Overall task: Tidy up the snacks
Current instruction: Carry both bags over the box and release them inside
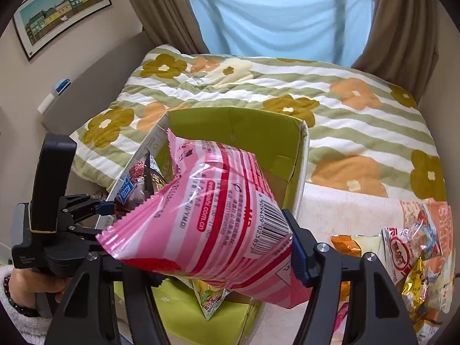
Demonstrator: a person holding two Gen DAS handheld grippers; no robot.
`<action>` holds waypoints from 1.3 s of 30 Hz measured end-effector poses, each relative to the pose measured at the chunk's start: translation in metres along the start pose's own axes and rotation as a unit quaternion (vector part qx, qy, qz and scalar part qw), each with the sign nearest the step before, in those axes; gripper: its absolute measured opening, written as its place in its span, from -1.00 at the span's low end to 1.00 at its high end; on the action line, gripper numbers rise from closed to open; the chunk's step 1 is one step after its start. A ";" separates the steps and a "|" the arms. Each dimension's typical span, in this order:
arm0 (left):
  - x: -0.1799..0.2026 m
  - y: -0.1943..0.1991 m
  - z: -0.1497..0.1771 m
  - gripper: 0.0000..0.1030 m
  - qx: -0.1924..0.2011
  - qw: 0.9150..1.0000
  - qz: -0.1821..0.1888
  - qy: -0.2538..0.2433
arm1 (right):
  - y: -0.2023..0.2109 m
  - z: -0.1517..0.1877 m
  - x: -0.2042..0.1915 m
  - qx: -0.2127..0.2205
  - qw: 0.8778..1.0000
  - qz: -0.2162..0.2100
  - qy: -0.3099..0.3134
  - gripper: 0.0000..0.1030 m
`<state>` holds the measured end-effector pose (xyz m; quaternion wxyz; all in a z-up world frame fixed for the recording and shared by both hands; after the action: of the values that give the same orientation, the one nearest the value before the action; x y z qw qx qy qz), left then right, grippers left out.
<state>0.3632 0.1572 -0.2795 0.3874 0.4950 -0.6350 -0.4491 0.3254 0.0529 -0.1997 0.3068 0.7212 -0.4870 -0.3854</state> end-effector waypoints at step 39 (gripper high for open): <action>-0.002 0.028 0.025 0.99 0.038 0.999 -0.019 0.024 | -0.031 0.000 -0.004 0.007 1.000 -0.002 -0.009 0.92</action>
<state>0.3325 0.1665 -0.2602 0.3748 0.5324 -0.6323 -0.4199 0.3392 0.0667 -0.2243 0.2966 0.7207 -0.4912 -0.3892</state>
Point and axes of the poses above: each gripper's, at about its wrist camera, not at the fingertips, and y roughly against the way its jaws point, x to its right, z to its underside, the point moved 7 cm from there along -y, roughly the way its jaws point, and after that the axes turned 7 degrees about -y, right-handed, at the moved point
